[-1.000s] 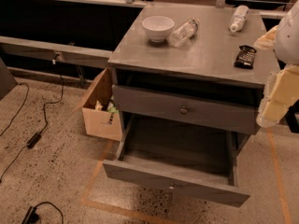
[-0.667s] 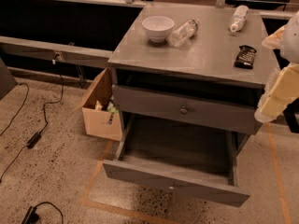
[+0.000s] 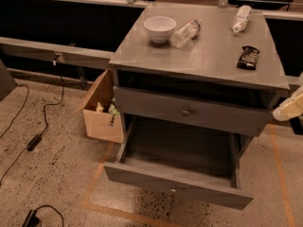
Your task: Place blue plastic bottle into middle drawer
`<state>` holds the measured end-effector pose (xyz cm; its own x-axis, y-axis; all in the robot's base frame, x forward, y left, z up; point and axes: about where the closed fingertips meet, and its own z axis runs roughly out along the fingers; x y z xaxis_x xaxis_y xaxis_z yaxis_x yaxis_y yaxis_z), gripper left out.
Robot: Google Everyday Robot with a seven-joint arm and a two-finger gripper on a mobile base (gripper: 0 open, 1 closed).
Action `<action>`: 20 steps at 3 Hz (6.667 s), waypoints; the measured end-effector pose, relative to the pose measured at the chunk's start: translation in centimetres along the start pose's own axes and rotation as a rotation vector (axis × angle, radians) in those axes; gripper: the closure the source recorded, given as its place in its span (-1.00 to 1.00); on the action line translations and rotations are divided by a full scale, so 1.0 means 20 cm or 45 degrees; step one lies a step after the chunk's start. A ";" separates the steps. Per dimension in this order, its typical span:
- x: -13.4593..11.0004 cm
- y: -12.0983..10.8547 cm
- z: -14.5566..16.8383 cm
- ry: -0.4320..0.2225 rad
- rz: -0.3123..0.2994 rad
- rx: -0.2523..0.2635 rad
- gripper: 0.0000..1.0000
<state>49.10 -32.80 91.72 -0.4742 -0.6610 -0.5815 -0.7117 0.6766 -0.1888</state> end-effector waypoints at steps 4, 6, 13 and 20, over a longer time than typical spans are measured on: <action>-0.31 -1.30 0.19 -0.652 0.406 0.560 -1.00; -0.29 -1.30 0.28 -0.638 0.430 0.609 -1.00; -0.84 -1.81 1.24 -0.876 0.679 0.984 -1.00; -0.85 -1.90 1.10 -0.839 0.607 0.897 1.00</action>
Offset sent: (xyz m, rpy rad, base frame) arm 0.1631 -0.1763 0.0780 0.3556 -0.7239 -0.5000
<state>95.64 -40.10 91.34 -0.1014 -0.1174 -0.9879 0.0312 0.9922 -0.1211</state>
